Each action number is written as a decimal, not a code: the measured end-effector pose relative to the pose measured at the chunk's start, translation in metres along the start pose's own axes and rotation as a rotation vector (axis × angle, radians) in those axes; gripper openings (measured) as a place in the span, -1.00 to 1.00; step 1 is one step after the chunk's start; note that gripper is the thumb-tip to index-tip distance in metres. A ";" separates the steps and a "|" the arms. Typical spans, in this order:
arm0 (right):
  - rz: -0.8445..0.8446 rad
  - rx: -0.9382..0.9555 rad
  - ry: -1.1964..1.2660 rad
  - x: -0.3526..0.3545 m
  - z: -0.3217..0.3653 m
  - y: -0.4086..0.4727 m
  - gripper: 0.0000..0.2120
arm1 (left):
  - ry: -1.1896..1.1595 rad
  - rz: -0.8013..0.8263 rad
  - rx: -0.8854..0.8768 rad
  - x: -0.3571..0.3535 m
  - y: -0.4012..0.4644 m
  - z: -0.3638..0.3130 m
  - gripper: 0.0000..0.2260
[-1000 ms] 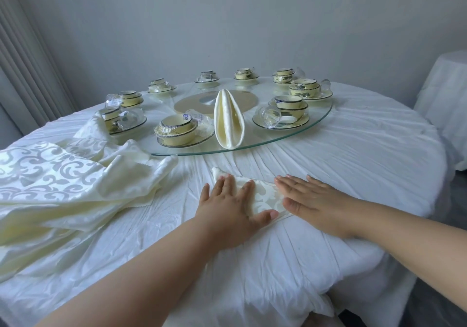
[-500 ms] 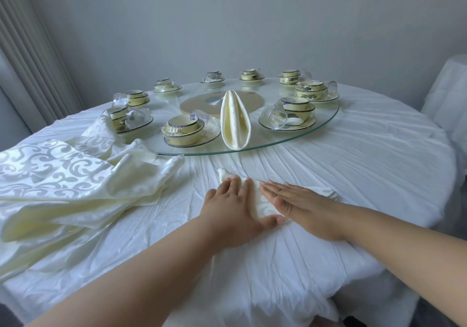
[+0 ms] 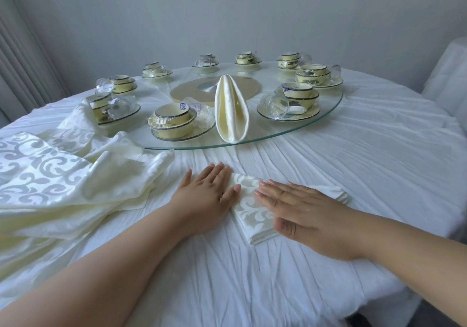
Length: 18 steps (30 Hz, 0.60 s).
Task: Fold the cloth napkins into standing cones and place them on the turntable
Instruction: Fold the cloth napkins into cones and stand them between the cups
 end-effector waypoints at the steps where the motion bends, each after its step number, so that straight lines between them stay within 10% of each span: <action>1: 0.004 -0.001 -0.008 0.000 0.000 0.000 -0.10 | -0.015 0.000 0.009 0.000 0.001 0.001 -0.45; 6: -0.006 -0.012 0.005 -0.001 -0.002 0.000 -0.05 | -0.076 -0.175 0.055 0.015 0.007 0.005 -0.51; 9: -0.005 -0.024 0.035 0.001 -0.001 0.001 -0.11 | -0.143 -0.552 -0.320 0.050 -0.019 -0.022 -0.60; 13: 0.007 -0.025 0.055 0.004 0.002 0.000 -0.16 | -0.282 -0.188 -0.487 0.036 -0.034 -0.032 -0.51; 18: -0.083 -0.034 0.182 0.013 -0.004 0.003 -0.23 | -0.296 -0.127 -0.370 0.035 -0.026 -0.021 -0.57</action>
Point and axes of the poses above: each hand's wrist, its own y-axis towards the middle knuckle, its own x-axis out of the back of the hand, z = x × y, the point moved 7 cm from there along y, towards the middle knuckle, and after that the axes turned 5 degrees about -x, right-handed, at the moved point
